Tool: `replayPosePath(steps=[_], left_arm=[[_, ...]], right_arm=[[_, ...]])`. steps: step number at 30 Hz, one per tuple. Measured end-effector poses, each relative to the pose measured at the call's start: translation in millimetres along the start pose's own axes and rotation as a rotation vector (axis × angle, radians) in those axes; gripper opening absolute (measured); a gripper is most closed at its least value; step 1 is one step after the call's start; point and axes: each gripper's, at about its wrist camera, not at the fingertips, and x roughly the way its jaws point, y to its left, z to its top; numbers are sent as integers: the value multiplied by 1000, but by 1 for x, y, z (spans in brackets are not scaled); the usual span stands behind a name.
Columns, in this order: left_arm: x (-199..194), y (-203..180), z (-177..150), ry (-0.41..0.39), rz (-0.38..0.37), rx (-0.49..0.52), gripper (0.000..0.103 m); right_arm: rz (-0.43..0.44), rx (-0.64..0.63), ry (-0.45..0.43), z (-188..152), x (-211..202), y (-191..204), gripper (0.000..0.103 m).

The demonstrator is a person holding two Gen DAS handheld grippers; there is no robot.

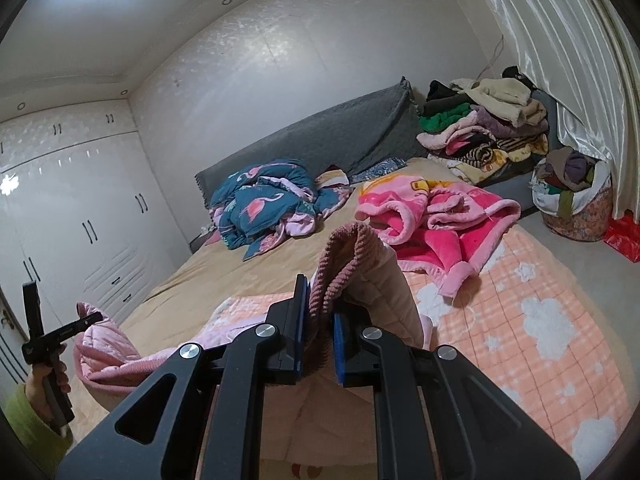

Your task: Fold large clothes

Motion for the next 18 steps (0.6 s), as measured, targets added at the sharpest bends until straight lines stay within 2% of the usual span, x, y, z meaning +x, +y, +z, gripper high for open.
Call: replayPosePath(steps=[18], left_arm=[[71,2,2,8,34,45,10]], right_arm=[[-98,94,62,-8,78,-38,11]])
